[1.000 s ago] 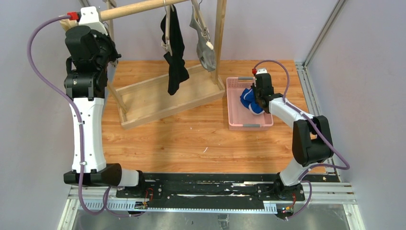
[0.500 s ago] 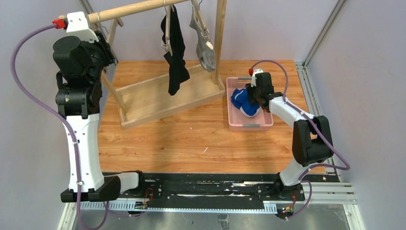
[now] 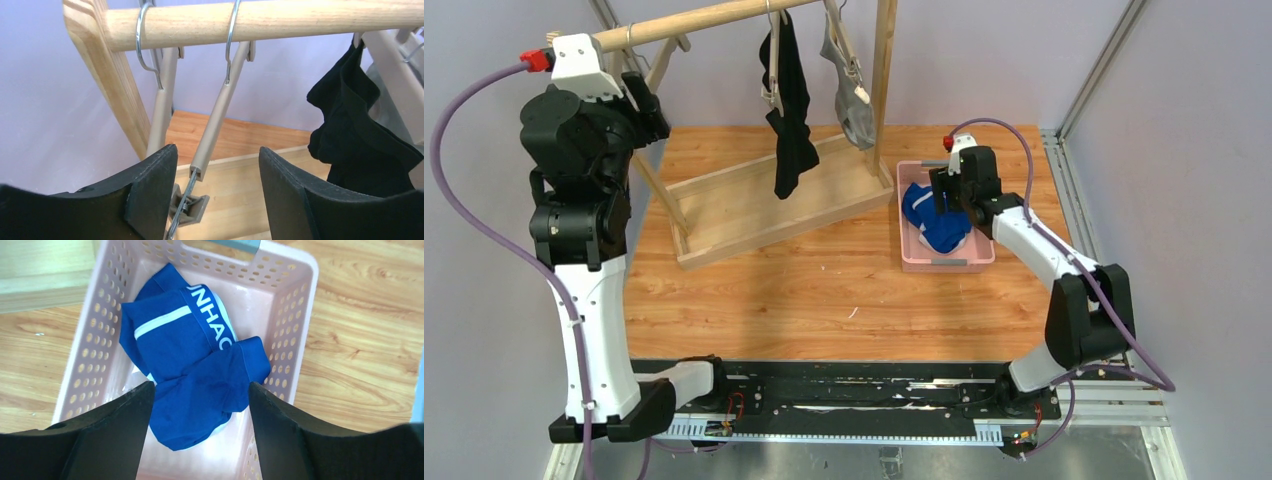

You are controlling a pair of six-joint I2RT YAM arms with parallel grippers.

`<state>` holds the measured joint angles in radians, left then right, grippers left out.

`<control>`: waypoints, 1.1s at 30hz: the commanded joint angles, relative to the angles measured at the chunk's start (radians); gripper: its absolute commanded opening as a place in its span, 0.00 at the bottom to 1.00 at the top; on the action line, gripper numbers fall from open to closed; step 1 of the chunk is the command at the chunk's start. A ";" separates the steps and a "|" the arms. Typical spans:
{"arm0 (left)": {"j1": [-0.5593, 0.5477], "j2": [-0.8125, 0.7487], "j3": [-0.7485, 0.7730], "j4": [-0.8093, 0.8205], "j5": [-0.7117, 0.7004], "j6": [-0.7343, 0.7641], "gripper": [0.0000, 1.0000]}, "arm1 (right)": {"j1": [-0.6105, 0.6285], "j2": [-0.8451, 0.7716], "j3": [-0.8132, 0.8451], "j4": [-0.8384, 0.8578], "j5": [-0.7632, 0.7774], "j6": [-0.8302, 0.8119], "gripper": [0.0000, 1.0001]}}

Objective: Remove the underwear clipped to the hanger

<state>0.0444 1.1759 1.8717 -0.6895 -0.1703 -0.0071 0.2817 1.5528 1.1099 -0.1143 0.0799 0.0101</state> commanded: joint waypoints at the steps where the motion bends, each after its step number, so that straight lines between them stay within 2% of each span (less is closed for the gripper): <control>1: 0.009 -0.045 0.048 -0.002 0.029 0.019 0.71 | 0.035 -0.089 0.011 -0.020 0.046 -0.030 0.70; 4: 0.008 -0.061 0.082 -0.005 0.044 0.025 0.73 | 0.046 -0.135 0.006 -0.026 0.063 -0.030 0.71; 7: 0.009 -0.052 0.118 -0.007 0.134 0.010 0.72 | 0.057 -0.187 -0.003 -0.027 0.070 -0.025 0.71; 10: -0.006 0.021 0.176 -0.025 0.216 -0.015 0.72 | 0.068 -0.241 -0.005 -0.027 0.064 -0.016 0.72; 15: -0.220 0.157 0.294 -0.028 0.099 0.049 0.73 | 0.097 -0.310 -0.019 -0.035 0.095 -0.022 0.73; 22: -0.269 0.383 0.504 0.000 0.199 -0.028 0.74 | 0.122 -0.379 -0.055 -0.040 0.091 -0.005 0.75; 28: -0.291 0.467 0.516 0.056 0.259 -0.064 0.73 | 0.160 -0.393 -0.069 -0.057 0.107 -0.002 0.76; 33: -0.306 0.464 0.462 0.092 0.267 -0.071 0.73 | 0.185 -0.401 -0.083 -0.056 0.125 -0.003 0.76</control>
<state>-0.2470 1.6756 2.3409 -0.6796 0.0654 -0.0601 0.4397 1.1759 1.0439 -0.1593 0.1696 0.0002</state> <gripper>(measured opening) 0.731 0.760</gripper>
